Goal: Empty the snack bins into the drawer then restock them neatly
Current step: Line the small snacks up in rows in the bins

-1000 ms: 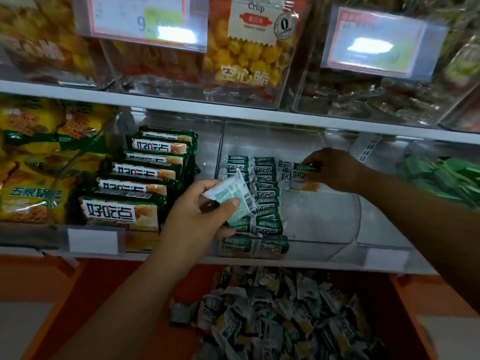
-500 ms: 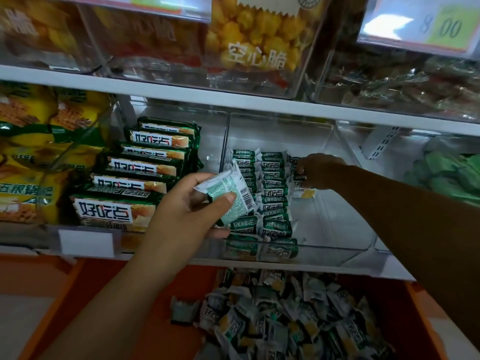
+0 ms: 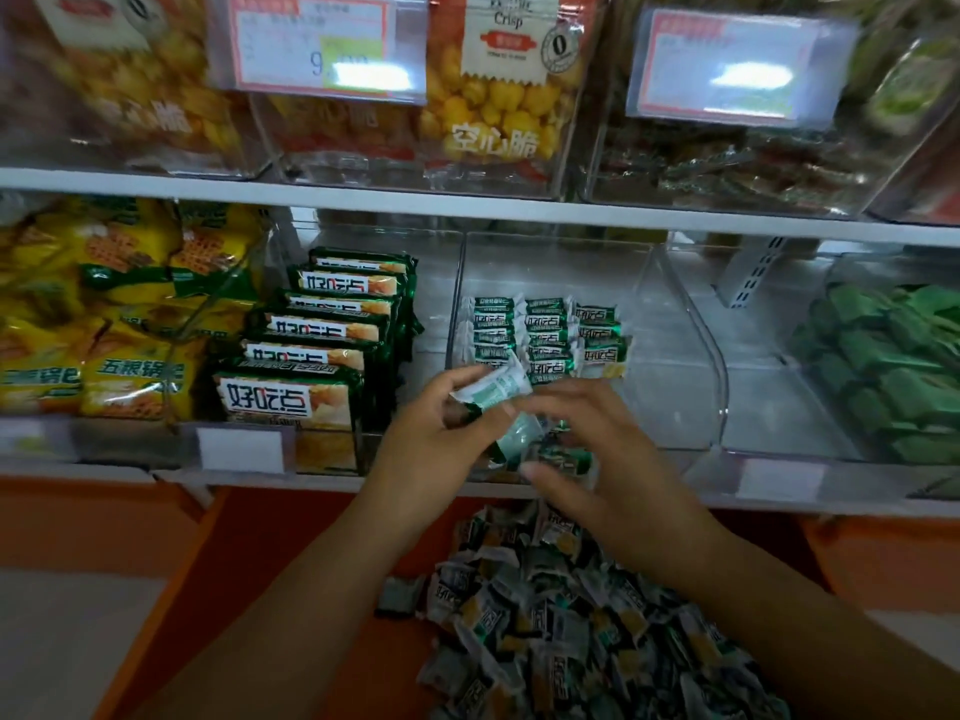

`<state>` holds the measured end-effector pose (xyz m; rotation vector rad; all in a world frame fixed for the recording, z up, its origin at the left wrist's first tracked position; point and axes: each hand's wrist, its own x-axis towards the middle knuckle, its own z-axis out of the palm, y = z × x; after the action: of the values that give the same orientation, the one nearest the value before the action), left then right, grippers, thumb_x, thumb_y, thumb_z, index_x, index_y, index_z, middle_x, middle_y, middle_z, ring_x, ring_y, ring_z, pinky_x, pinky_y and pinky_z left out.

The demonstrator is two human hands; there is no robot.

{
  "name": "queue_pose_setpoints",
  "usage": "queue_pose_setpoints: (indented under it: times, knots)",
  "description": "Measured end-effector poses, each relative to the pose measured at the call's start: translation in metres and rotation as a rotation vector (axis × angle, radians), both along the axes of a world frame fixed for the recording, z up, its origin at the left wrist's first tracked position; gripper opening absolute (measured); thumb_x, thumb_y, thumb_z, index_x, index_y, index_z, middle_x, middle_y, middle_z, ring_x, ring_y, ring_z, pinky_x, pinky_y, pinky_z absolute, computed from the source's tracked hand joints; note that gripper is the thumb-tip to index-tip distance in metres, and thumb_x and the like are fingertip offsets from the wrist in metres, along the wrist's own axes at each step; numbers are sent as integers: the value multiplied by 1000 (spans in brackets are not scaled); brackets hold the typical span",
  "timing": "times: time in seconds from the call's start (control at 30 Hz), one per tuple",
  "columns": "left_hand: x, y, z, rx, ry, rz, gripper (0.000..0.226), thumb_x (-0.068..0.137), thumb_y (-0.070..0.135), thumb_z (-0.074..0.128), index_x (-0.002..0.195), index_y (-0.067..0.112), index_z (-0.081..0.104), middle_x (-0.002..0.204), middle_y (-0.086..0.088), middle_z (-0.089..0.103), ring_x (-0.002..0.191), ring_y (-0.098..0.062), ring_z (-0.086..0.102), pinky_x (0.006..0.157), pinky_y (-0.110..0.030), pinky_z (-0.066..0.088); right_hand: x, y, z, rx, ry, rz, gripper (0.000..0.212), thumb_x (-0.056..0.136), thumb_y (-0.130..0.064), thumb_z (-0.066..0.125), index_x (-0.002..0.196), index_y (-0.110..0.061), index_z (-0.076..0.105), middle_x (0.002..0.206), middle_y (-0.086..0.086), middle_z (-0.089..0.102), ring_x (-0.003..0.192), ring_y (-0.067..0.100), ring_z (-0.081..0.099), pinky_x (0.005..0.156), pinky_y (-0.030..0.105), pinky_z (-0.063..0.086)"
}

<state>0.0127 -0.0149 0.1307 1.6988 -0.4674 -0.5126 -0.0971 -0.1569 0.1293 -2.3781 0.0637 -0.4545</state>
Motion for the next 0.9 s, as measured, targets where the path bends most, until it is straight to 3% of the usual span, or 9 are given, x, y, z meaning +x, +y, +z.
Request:
queue_pose_setpoints:
  times: [0.13,0.27,0.33,0.4,0.47,0.57,0.73,0.8,0.9]
  knots:
    - [-13,0,-3,-53,148,-51,33,90,40,64,121,46,59,116,2,65,99,-13,70,90,-40,57,0,9,-16,44,40,-42,66,80,-33,75,136,-36,39,129,-17,35,118,-11,37,99,2,29]
    - [-15,8,-2,-77,229,-181,35,94,21,62,123,39,54,102,9,72,99,-13,71,93,-39,56,-4,5,-22,129,9,-123,56,81,-20,76,126,-32,46,117,-16,43,108,-16,44,86,-1,35]
    - [-11,11,-3,44,28,-209,48,92,26,65,135,40,49,111,16,67,104,-5,65,93,-32,54,-6,3,-17,263,38,-145,39,86,-19,71,119,-33,53,115,-8,49,102,-8,53,81,4,42]
    - [-9,12,0,100,-132,-201,53,89,34,68,133,50,45,119,28,54,103,10,56,80,-10,51,-8,0,-9,490,135,-139,24,91,-24,64,111,-35,60,112,-5,61,90,4,65,77,15,52]
    - [-7,10,2,68,-132,-214,44,87,36,69,123,55,51,118,31,55,100,16,56,74,-5,49,-8,-4,-5,711,204,-130,23,93,-25,61,115,-31,62,108,-1,69,85,19,71,76,28,58]
    - [-6,4,0,7,-29,-176,33,86,30,71,118,36,64,109,17,66,92,8,64,70,-11,53,-8,-10,-3,888,176,-147,25,93,-21,60,118,-21,61,101,9,72,85,29,72,68,33,58]
    - [-8,-4,-2,-38,149,-119,33,88,21,71,120,23,64,107,4,67,89,-6,70,77,-25,60,-3,-14,-10,900,190,-141,29,90,-23,63,118,-21,60,107,1,72,94,22,69,71,29,55]
    - [-6,-6,-2,-41,195,-109,32,89,20,70,115,34,60,107,5,65,89,-10,69,79,-28,59,-1,-13,-13,846,225,-129,32,88,-20,67,118,-23,58,109,-5,71,93,15,69,74,25,54]
    - [-3,-5,2,96,41,-176,40,88,32,70,121,49,55,108,20,54,85,0,63,81,-25,54,2,-15,-13,721,259,-150,29,86,-17,71,112,-23,59,106,-6,71,96,16,68,84,31,55]
